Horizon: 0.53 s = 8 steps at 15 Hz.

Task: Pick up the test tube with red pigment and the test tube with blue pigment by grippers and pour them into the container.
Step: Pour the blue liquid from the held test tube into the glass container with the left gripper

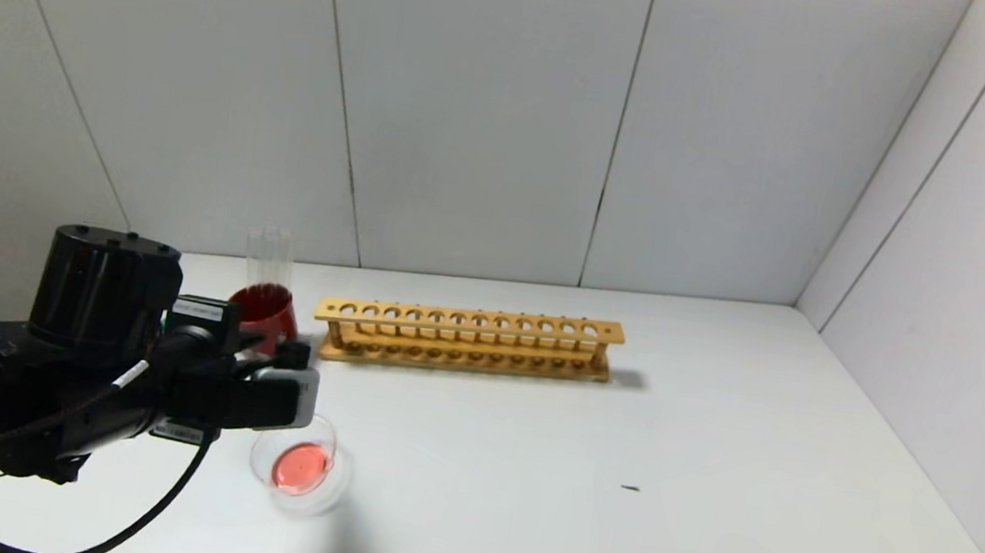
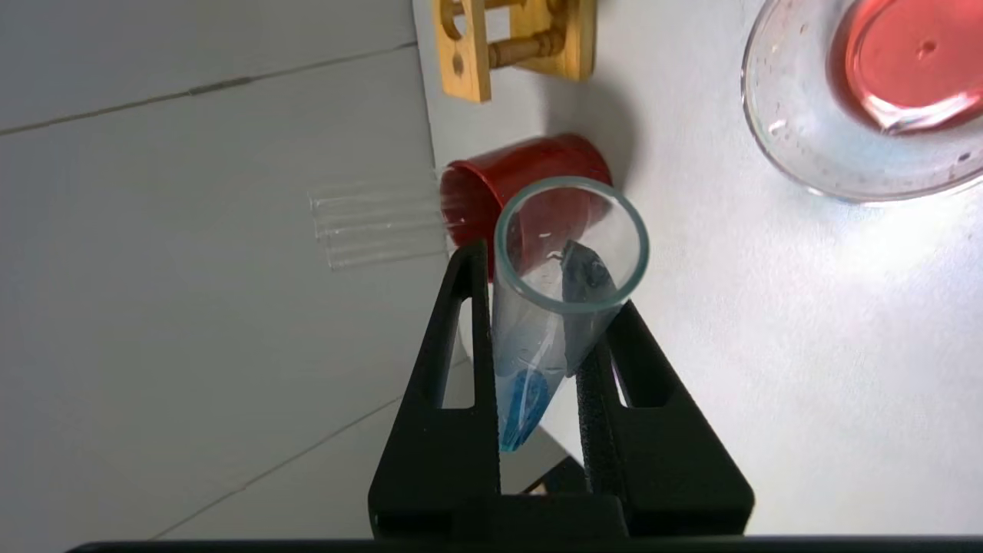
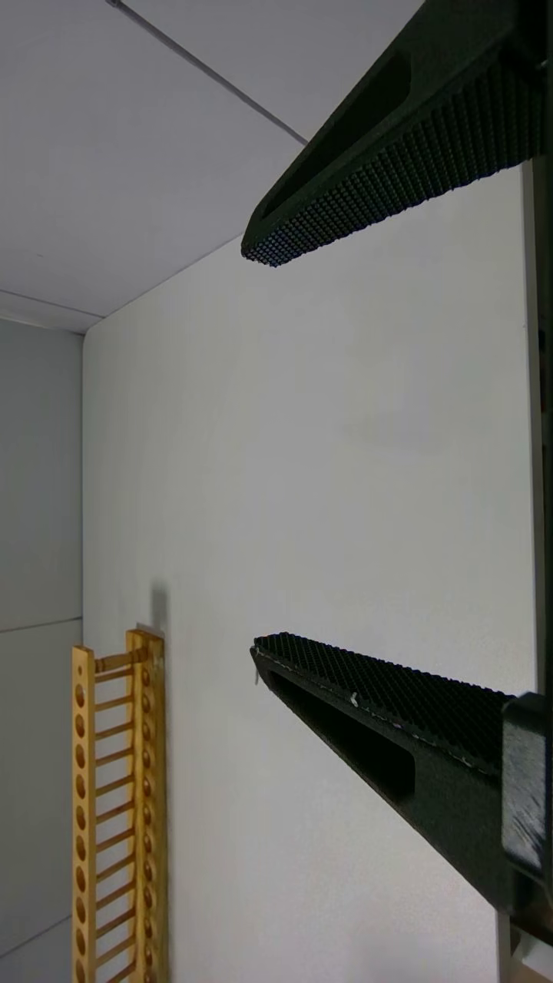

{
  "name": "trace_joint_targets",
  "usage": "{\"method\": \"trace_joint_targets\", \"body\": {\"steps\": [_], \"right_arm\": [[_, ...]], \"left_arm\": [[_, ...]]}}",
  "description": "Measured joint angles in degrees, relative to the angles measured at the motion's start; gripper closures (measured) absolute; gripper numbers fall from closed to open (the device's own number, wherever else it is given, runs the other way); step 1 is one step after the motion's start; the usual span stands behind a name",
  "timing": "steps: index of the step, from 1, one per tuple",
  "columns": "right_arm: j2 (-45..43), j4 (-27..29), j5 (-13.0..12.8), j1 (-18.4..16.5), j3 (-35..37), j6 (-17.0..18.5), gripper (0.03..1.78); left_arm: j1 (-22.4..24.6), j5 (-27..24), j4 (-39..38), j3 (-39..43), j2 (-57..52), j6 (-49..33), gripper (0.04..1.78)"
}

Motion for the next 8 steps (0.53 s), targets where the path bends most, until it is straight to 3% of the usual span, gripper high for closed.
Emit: {"method": "trace_joint_targets", "body": {"steps": [8], "right_arm": [[0.0,0.0,0.0,0.0,0.0,0.0,0.06]], "left_arm": [[0.51,2.23,-0.09,0.76,3.8,4.67,1.49]]}}
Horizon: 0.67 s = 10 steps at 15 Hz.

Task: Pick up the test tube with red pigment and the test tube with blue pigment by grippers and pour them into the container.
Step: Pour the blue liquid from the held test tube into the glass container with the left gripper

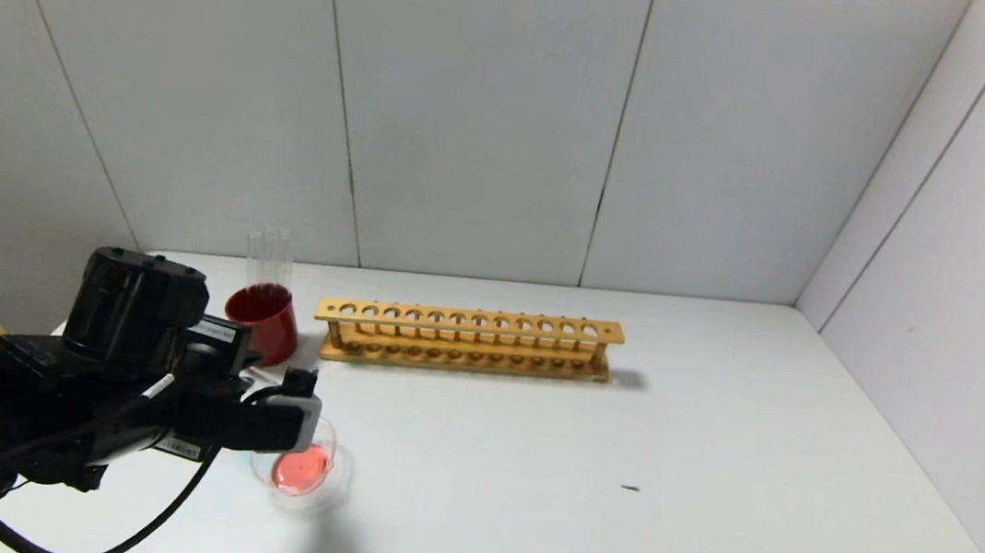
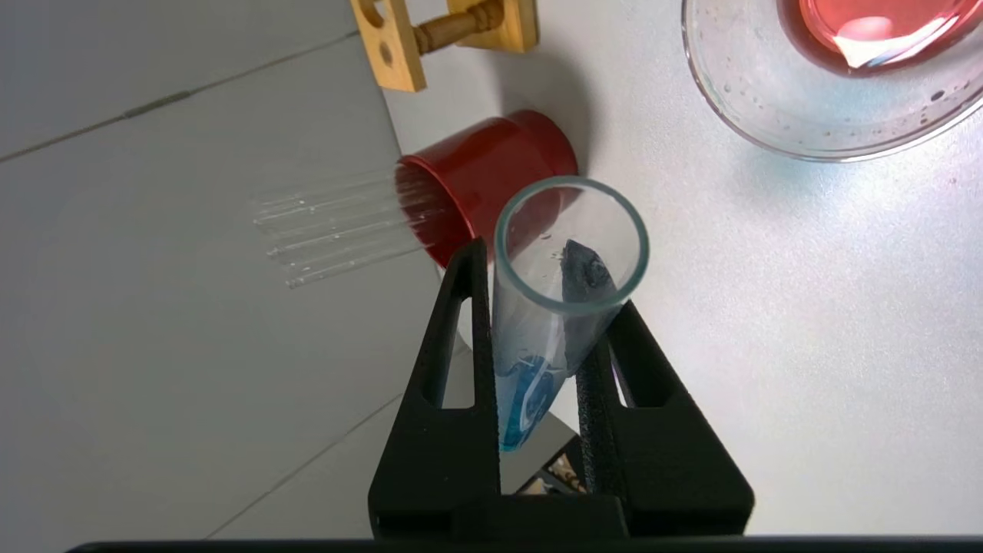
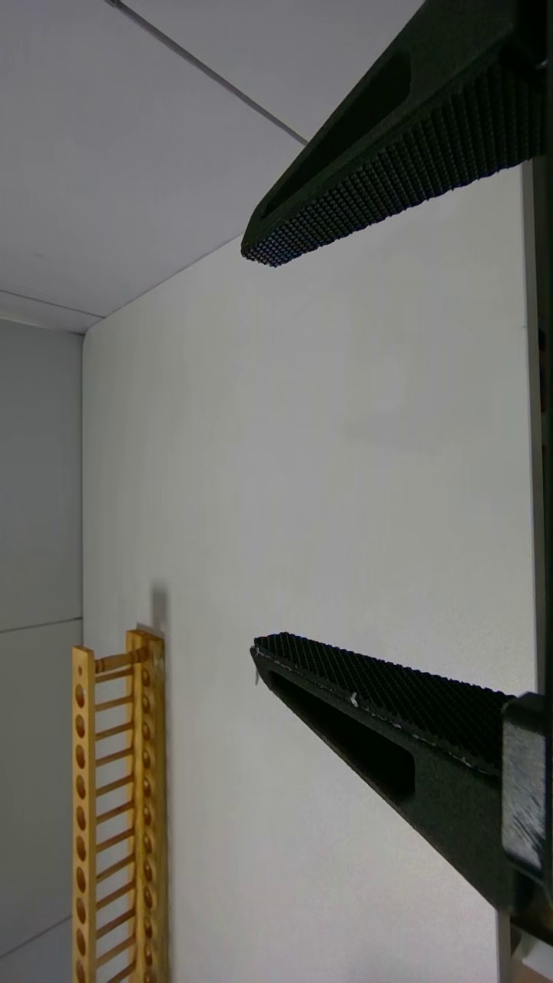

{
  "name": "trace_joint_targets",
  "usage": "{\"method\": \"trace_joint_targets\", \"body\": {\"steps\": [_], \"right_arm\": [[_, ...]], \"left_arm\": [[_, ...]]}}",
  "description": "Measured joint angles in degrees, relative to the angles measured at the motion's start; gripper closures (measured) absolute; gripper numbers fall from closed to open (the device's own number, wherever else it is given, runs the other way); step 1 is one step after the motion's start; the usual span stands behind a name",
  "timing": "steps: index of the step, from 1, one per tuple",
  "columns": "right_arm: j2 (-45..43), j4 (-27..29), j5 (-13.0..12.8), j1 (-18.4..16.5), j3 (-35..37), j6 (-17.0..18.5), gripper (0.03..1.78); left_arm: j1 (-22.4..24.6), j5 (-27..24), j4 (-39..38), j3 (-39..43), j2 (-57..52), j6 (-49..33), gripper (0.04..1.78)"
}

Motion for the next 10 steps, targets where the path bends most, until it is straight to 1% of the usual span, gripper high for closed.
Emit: {"method": "trace_joint_targets", "body": {"steps": [5,7,10], "right_arm": [[0.0,0.0,0.0,0.0,0.0,0.0,0.06],[0.0,0.0,0.0,0.0,0.0,0.0,0.06],[0.0,0.0,-0.02,0.0,0.0,0.0,0.06]], "left_arm": [[3.28,0.33,-0.27,-0.1,0.99,8.35,1.49],[4.74,0.49,-0.46,-0.26,0.94,13.18,1.49],[5.19,0.49,-0.57,-0.26,1.82,15.1,1.49]]}}
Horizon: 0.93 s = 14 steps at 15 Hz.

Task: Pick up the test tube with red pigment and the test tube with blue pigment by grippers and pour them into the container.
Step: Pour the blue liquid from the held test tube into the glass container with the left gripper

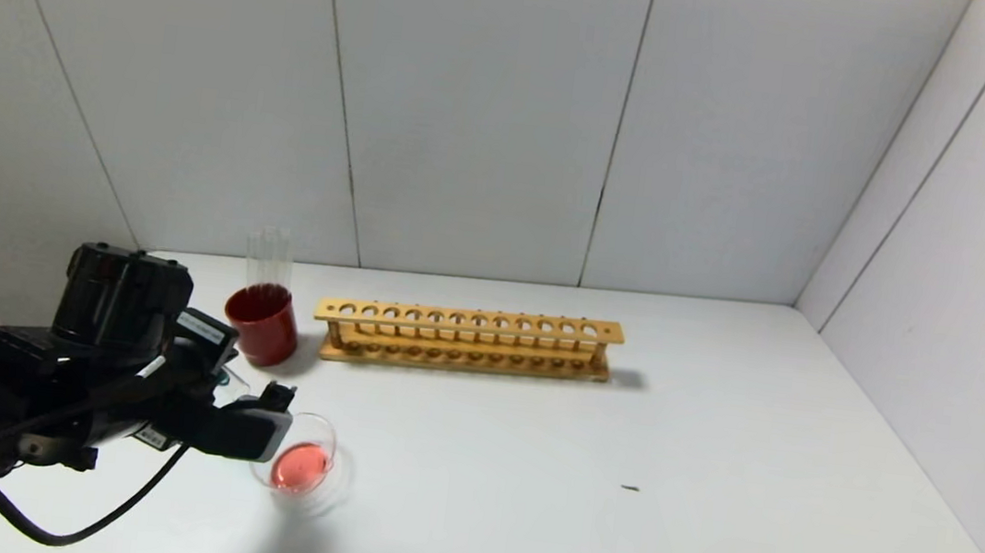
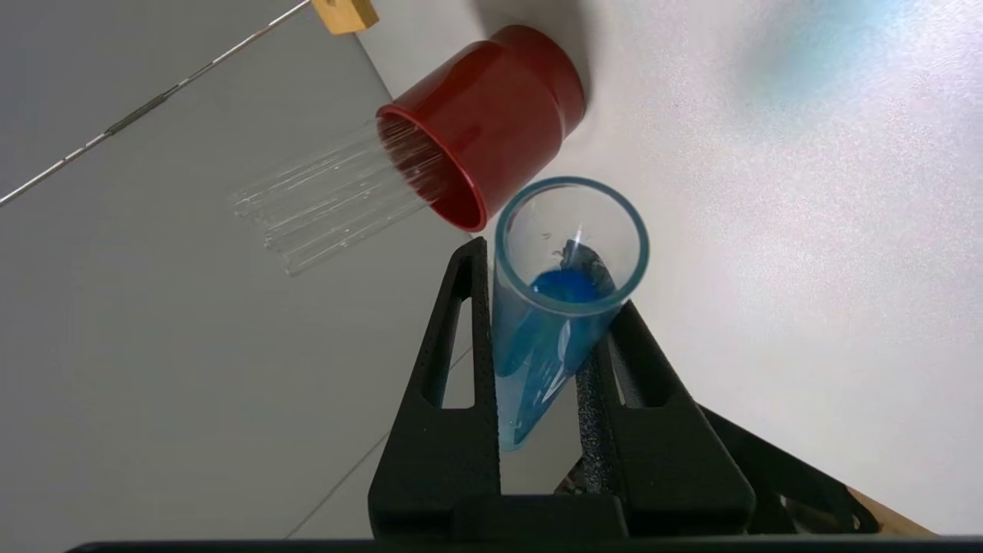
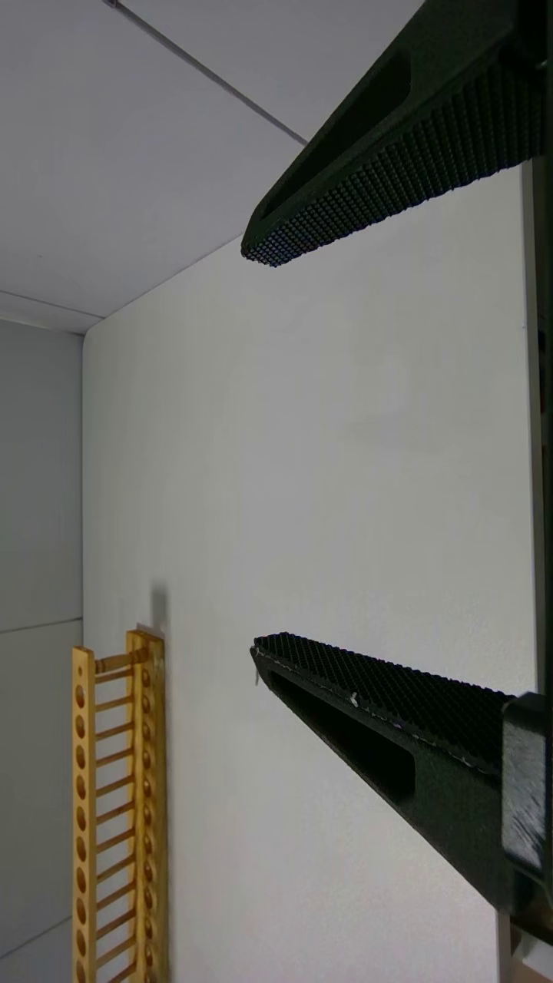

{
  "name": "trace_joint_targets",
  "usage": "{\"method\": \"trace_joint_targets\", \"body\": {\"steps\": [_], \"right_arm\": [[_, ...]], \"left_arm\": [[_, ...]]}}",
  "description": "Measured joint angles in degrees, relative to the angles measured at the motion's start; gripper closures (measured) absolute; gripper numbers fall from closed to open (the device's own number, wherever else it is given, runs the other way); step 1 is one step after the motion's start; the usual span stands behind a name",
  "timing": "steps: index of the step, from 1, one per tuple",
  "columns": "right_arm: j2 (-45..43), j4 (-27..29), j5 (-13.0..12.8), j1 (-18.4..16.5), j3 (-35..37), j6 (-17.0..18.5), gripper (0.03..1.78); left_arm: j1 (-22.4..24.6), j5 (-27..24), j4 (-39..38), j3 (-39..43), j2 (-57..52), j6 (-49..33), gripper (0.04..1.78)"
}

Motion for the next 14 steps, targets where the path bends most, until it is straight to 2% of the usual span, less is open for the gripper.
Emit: {"method": "trace_joint_targets", "body": {"steps": [5,11,14], "right_arm": [[0.0,0.0,0.02,0.0,0.0,0.0,0.06],[0.0,0.0,0.02,0.0,0.0,0.0,0.06],[0.0,0.0,0.0,0.0,0.0,0.0,0.06]], "left_arm": [[0.07,-0.02,-0.55,-1.9,3.0,5.75,1.49],[0.44,0.04,-1.95,-2.78,6.1,6.83,1.49],[0.43,0.01,-3.86,-2.89,7.08,10.23,1.49]]}}
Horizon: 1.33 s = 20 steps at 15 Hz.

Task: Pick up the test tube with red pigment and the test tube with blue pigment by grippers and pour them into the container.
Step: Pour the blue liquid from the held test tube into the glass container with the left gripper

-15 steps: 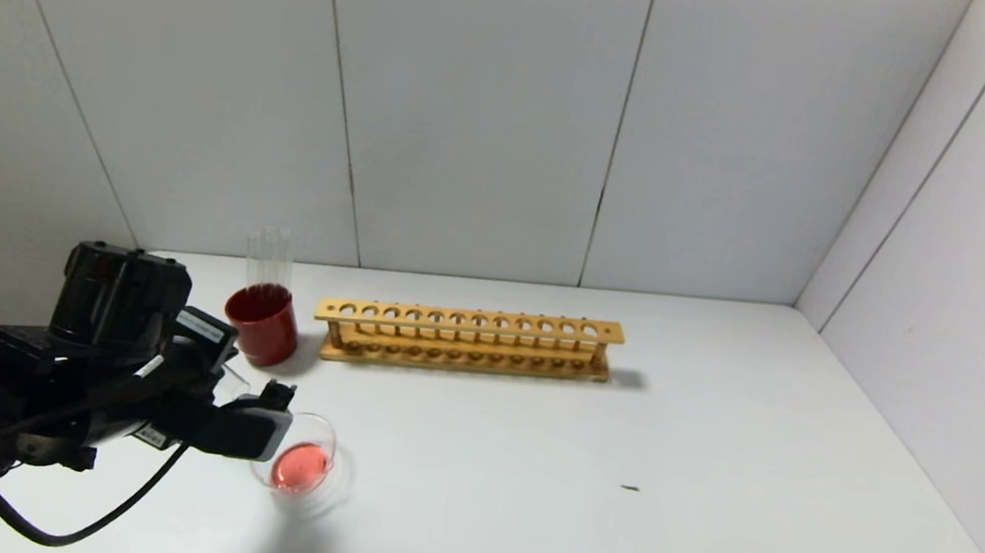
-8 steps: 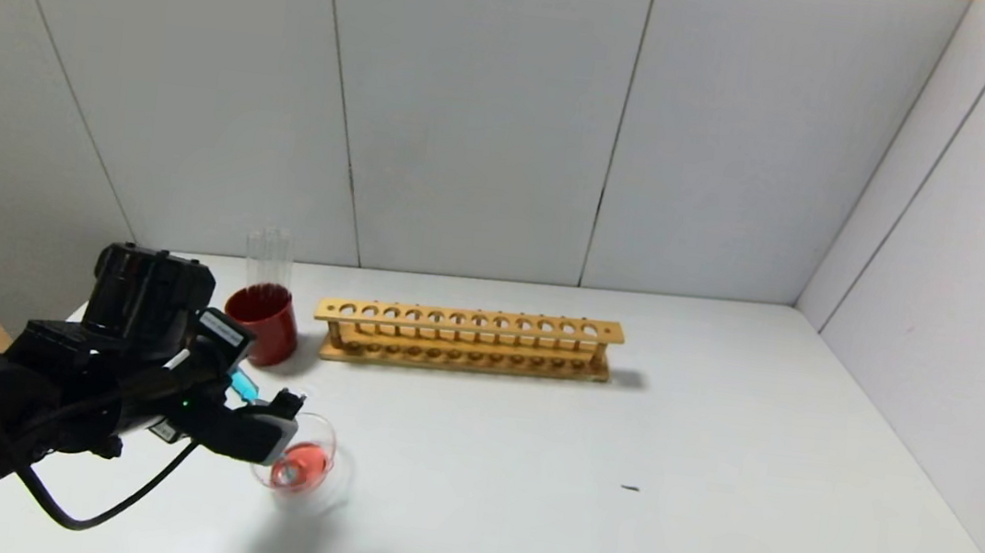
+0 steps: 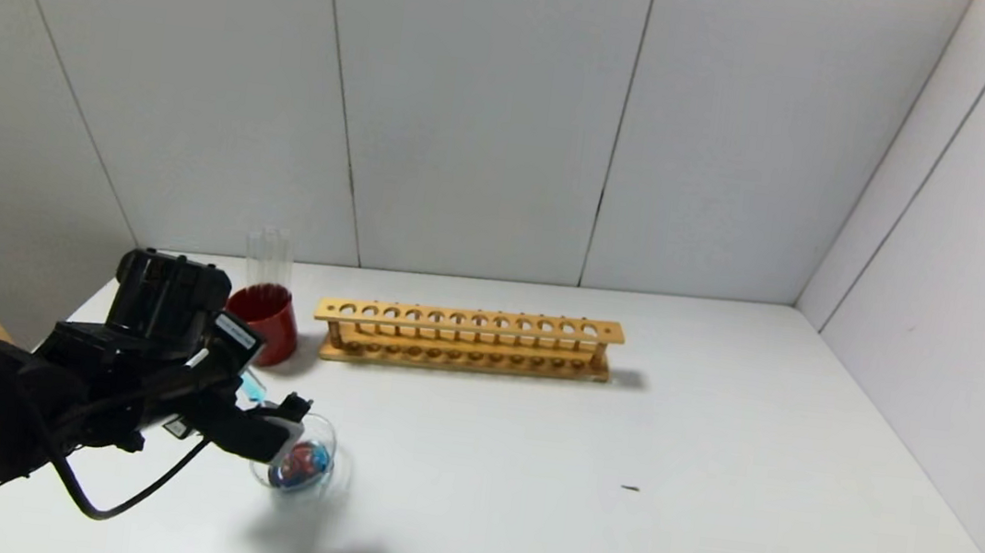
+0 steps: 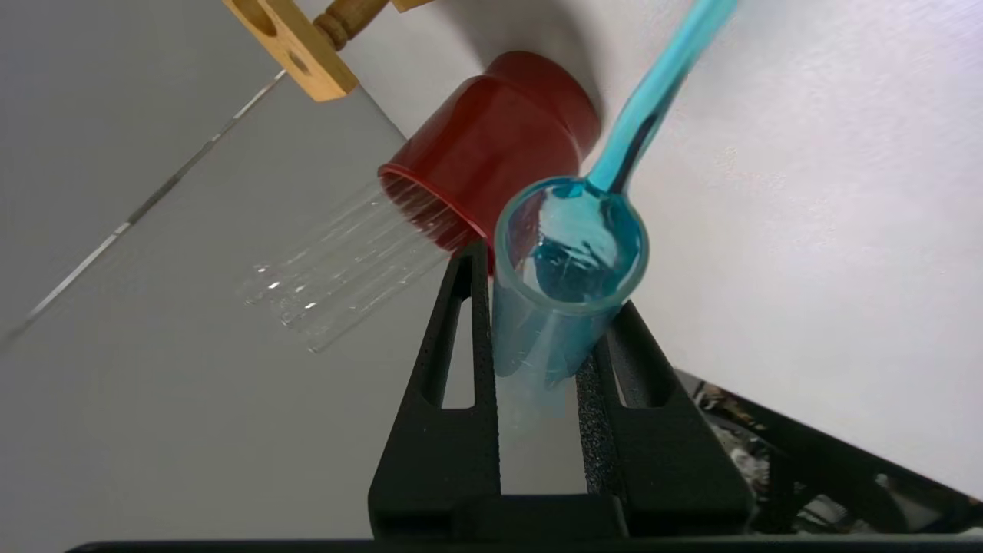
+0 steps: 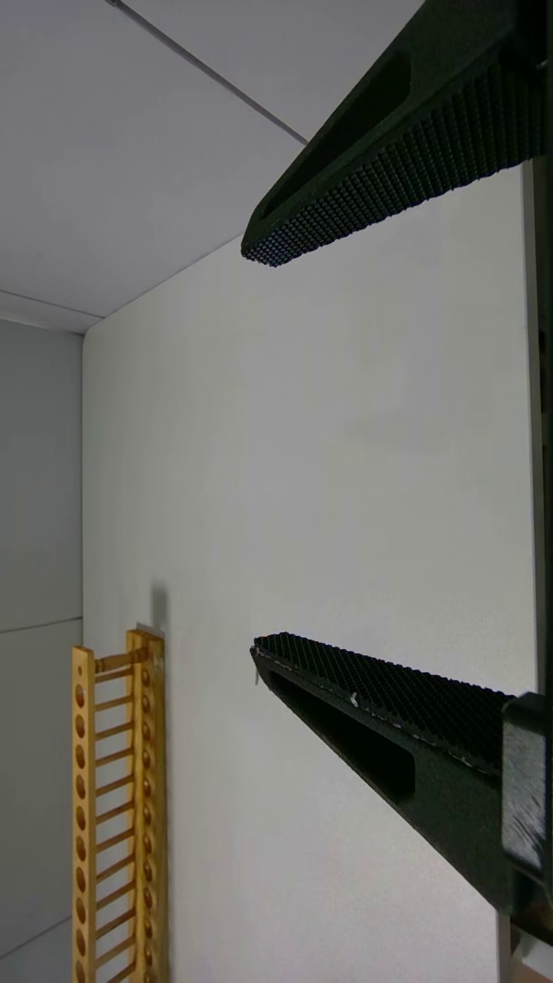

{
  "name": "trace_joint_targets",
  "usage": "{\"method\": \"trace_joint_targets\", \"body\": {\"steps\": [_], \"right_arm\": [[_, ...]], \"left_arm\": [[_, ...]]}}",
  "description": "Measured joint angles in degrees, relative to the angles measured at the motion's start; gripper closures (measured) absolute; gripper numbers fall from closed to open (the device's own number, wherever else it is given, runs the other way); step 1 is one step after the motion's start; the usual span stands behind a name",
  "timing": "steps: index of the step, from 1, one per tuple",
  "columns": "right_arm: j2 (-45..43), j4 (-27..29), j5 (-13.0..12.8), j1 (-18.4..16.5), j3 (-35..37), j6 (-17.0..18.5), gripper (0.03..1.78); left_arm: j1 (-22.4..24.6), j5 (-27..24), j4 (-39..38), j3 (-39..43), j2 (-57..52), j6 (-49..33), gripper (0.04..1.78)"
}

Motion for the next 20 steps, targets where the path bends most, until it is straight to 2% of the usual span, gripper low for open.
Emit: {"method": "trace_joint_targets", "body": {"steps": [6,12,17,20], "right_arm": [[0.0,0.0,0.02,0.0,0.0,0.0,0.06],[0.0,0.0,0.02,0.0,0.0,0.0,0.06],[0.0,0.0,0.02,0.0,0.0,0.0,0.06],[0.0,0.0,0.02,0.0,0.0,-0.02,0.06]], "left_arm": [[0.09,0.0,-1.99,0.05,0.06,7.55,1.49],[0.06,0.02,-2.06,-0.02,-0.2,8.52,1.49],[0.06,0.24,-7.41,-0.02,-0.24,13.86,1.49],[0.06,0.46,-7.5,0.09,-0.24,14.36,1.49]]}}
